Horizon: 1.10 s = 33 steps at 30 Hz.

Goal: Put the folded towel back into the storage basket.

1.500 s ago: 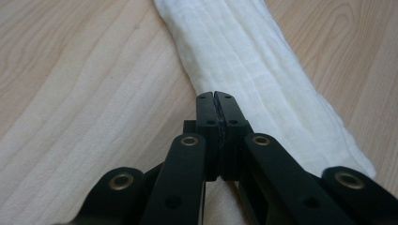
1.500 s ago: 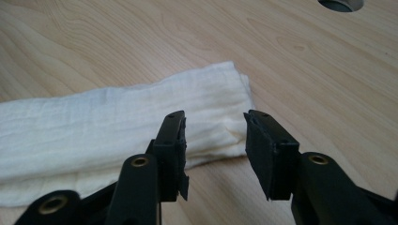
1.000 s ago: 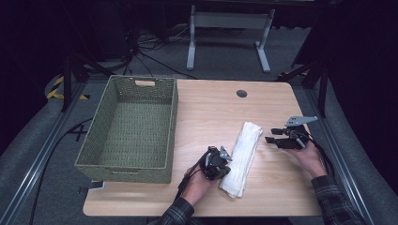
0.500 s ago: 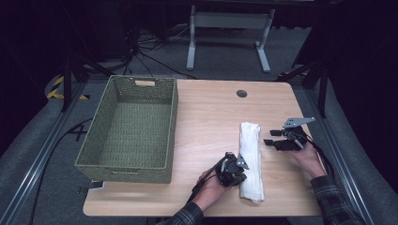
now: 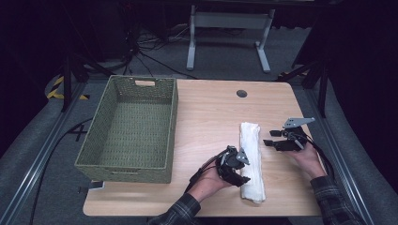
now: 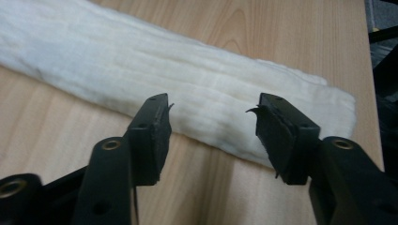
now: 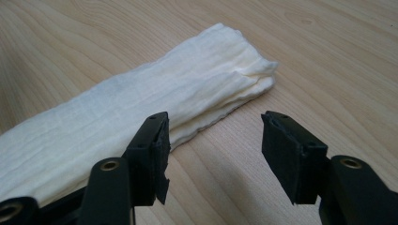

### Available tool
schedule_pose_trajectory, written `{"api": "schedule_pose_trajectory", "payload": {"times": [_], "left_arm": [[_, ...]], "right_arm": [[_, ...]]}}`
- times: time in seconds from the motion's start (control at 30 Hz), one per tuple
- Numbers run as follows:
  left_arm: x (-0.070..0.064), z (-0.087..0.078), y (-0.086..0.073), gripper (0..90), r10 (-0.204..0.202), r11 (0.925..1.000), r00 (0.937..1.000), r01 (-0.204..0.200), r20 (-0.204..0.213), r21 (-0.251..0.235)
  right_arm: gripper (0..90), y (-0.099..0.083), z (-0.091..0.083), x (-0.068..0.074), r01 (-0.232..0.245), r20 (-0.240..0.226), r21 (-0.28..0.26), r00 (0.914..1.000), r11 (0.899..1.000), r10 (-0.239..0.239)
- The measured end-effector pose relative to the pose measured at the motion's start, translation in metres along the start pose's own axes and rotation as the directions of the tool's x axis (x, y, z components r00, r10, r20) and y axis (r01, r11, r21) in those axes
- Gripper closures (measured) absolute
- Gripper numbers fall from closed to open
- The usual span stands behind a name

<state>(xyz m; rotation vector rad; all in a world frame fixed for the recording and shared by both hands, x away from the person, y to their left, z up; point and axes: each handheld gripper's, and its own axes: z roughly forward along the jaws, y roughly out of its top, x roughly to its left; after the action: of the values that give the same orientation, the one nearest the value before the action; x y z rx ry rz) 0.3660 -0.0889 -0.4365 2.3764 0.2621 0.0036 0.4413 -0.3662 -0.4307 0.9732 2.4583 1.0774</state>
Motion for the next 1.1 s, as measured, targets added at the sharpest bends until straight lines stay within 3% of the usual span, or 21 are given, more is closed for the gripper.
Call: {"api": "schedule_pose_trajectory", "payload": {"times": [0.13,0.23,0.27,0.47,0.67,0.87,1.1], "left_arm": [[0.005,0.004,0.007,32.2,0.056,0.9984,0.9984,-0.056,0.01,-0.003],[0.006,0.009,0.011,24.0,0.07,0.9974,0.9972,-0.07,0.029,0.019],[0.007,0.012,0.013,22.6,0.094,0.9951,0.9951,-0.095,0.031,0.028],[0.013,0.024,0.02,17.2,0.122,0.9921,0.9913,-0.123,0.049,0.023],[0.018,0.037,0.021,16.6,0.141,0.9884,0.9888,-0.143,0.05,0.05],[0.019,0.044,0.018,16.8,0.13,0.989,0.9898,-0.134,0.057,0.063],[0.019,0.039,0.017,36.6,0.135,0.9885,0.99,-0.137,0.043,0.063]], "right_arm": [[42.5,0.0,0.0,0.0,-0.003,-0.007,0.0,1.0,1.0,0.003],[42.4,0.0,0.001,0.0,-0.003,-0.007,0.001,1.0,1.0,0.003],[42.4,0.0,0.0,0.0,-0.004,-0.009,0.002,1.0,1.0,0.004],[42.4,-0.001,0.0,0.0,-0.006,-0.007,0.004,1.0,1.0,0.006],[42.4,-0.001,-0.001,0.0,-0.006,-0.004,0.003,1.0,1.0,0.006],[42.4,-0.002,-0.001,-0.001,-0.006,-0.006,0.004,1.0,1.0,0.006],[42.4,-0.002,-0.001,0.0,-0.003,-0.005,0.003,1.0,1.0,0.003]]}}
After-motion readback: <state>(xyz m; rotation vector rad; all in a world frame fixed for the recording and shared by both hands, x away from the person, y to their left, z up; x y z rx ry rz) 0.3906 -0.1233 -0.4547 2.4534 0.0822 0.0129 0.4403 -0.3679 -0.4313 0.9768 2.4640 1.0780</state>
